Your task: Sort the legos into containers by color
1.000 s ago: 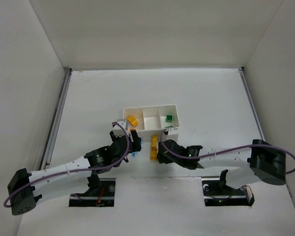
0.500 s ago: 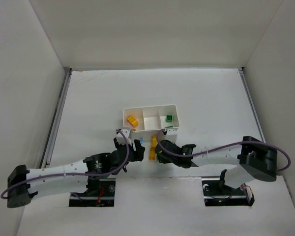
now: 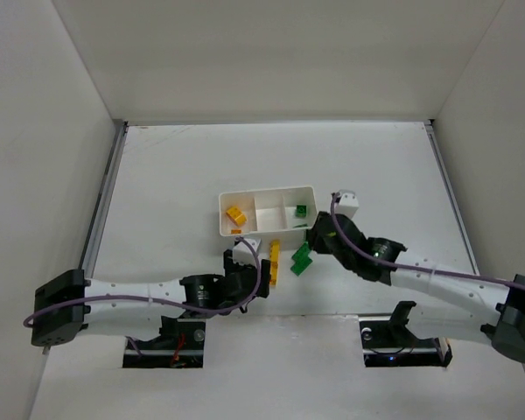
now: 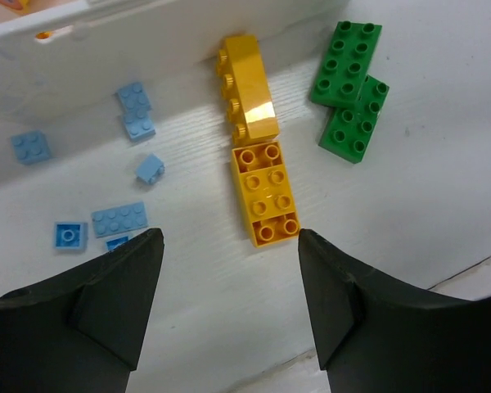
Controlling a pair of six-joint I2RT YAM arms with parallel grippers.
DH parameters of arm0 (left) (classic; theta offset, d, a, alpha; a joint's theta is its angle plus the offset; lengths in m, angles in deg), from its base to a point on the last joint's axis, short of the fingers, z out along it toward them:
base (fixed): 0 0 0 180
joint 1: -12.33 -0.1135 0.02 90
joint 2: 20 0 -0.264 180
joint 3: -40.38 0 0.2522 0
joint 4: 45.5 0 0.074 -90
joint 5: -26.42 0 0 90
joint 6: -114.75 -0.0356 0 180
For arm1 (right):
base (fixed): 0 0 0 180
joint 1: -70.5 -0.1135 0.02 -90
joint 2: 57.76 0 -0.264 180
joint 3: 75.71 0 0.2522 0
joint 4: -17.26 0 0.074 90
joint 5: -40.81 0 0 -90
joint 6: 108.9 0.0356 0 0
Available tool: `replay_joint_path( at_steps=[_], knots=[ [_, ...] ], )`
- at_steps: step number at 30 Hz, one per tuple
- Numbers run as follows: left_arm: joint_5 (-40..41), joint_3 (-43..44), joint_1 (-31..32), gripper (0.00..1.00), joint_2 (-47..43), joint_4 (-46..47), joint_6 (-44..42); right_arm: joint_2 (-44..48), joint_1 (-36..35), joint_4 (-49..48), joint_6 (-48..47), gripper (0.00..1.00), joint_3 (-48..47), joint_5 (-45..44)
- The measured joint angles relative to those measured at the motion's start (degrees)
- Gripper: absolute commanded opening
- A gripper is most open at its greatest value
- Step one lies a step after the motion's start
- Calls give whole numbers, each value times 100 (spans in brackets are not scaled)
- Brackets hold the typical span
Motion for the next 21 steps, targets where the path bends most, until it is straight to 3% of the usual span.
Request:
replay_joint_path(
  at_steps=[4, 8, 15, 21],
  knots=[
    [0, 179, 22, 67, 402, 144, -15, -466, 944, -442, -754, 26, -485, 4],
    [-4, 417, 28, 68, 894, 221, -46, -1147, 1237, -870, -1331, 28, -944, 31],
    [-44, 737, 83, 68, 1709, 376, -140, -2070, 1368, -1314, -2000, 58, -1486, 90],
    [-46, 767, 81, 64, 1967, 433, -175, -2157, 1368, -1338, -2184, 61, -1497, 90]
  ],
)
